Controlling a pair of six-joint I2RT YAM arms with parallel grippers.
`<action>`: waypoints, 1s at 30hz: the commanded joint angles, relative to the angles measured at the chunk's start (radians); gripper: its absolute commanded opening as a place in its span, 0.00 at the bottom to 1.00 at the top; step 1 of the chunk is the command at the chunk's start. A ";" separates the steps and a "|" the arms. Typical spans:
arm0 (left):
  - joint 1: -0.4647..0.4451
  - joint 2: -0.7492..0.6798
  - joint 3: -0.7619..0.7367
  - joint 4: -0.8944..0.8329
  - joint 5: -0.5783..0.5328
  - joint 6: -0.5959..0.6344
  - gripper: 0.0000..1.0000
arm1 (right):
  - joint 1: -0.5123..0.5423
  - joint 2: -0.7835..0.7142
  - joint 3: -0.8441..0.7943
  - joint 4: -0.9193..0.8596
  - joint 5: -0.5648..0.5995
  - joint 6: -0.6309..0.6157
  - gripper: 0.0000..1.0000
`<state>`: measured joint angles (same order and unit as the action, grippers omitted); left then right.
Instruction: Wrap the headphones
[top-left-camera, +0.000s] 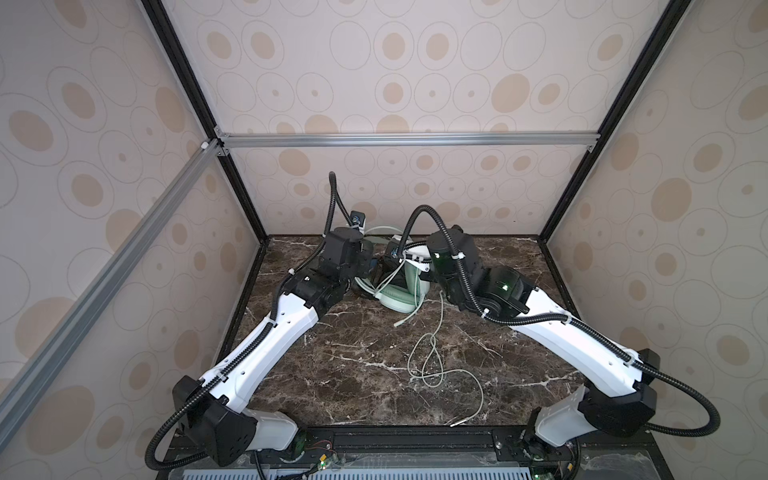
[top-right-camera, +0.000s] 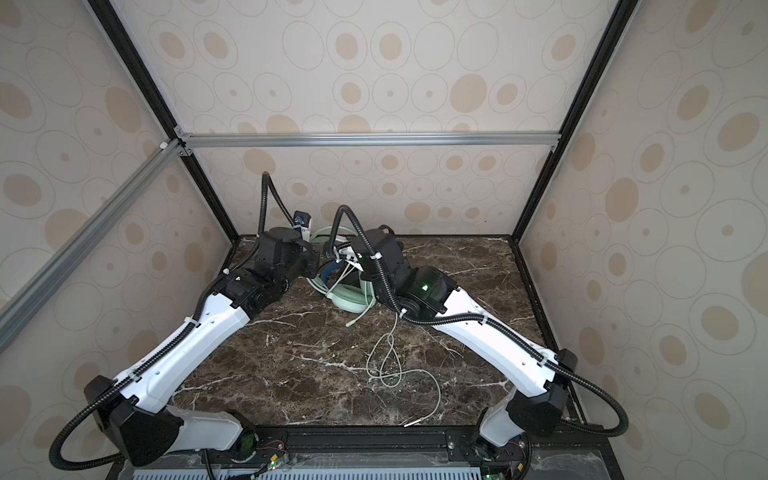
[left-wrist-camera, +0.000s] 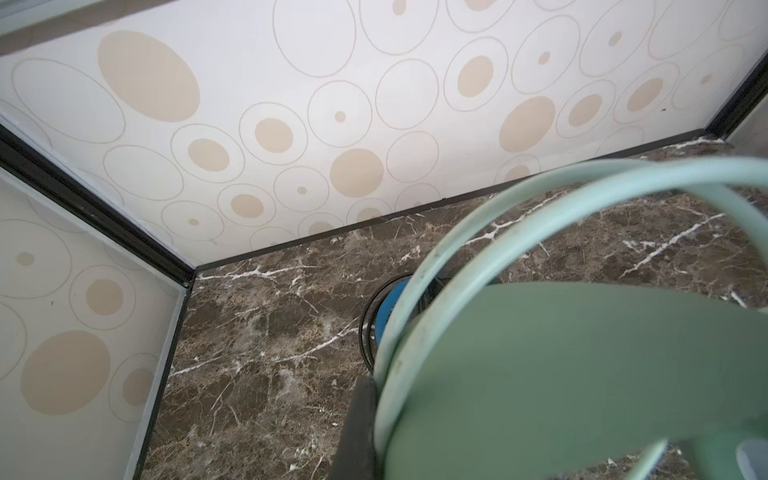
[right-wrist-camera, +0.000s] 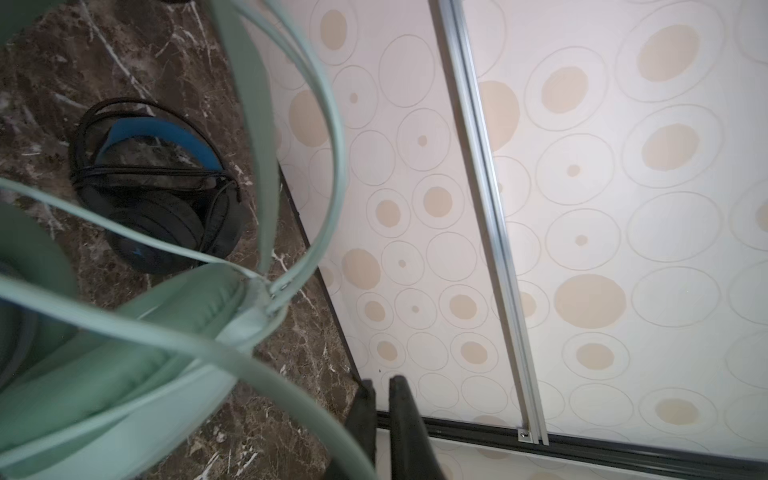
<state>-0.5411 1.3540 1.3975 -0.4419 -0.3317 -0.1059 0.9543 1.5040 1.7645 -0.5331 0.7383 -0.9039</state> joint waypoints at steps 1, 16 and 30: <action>0.013 -0.032 0.069 0.006 0.048 -0.017 0.00 | -0.029 -0.032 0.002 0.052 0.018 0.010 0.11; 0.020 -0.059 0.119 0.008 0.326 -0.146 0.00 | -0.417 -0.041 -0.077 0.019 -0.397 0.626 0.10; 0.021 -0.067 0.222 0.079 0.536 -0.284 0.00 | -0.529 -0.029 -0.318 0.327 -0.738 0.944 0.11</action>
<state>-0.5274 1.3304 1.5181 -0.4641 0.0921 -0.3088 0.4389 1.4769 1.4902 -0.3473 0.0738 -0.0486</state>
